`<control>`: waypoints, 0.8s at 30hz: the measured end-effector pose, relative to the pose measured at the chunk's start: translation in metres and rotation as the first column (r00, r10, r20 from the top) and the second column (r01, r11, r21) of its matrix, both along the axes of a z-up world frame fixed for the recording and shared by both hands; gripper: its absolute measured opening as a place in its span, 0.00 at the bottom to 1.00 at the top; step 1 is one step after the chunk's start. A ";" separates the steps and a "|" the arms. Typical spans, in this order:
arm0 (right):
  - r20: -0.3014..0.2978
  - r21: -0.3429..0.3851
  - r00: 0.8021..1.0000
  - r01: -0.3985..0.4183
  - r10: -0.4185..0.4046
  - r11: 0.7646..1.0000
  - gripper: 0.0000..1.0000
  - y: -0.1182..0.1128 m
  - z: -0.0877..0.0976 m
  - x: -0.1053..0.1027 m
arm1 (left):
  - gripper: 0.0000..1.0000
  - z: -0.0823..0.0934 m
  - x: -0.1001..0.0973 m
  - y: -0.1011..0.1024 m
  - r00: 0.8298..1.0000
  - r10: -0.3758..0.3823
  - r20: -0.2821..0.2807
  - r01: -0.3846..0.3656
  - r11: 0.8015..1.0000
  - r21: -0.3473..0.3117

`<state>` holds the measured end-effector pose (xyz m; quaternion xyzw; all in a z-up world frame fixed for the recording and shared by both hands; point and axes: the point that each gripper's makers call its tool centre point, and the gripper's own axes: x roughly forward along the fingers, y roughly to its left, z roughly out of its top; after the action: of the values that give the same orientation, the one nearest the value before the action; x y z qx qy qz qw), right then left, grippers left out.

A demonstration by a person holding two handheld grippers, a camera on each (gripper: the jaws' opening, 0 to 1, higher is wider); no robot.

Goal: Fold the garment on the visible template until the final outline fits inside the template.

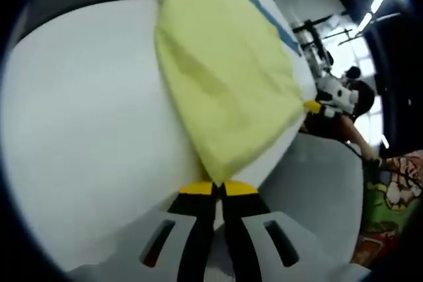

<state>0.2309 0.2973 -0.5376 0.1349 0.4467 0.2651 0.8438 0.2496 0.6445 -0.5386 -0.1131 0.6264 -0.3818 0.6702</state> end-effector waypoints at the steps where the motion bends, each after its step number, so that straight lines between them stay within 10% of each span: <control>1: 0.001 0.001 1.000 -0.002 0.002 1.000 0.00 0.000 0.000 0.000 | 0.00 0.001 0.001 0.000 1.000 -0.001 0.001 0.001 1.000 -0.009; 24: 0.020 0.012 1.000 0.002 -0.002 1.000 0.00 0.001 0.008 0.002 | 0.01 0.038 0.013 -0.001 0.990 0.141 0.002 -0.139 0.978 -0.158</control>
<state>0.2327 0.2978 -0.5295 0.1376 0.4367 0.2682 0.8476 0.2631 0.6437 -0.5003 -0.2070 0.5801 -0.3827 0.6886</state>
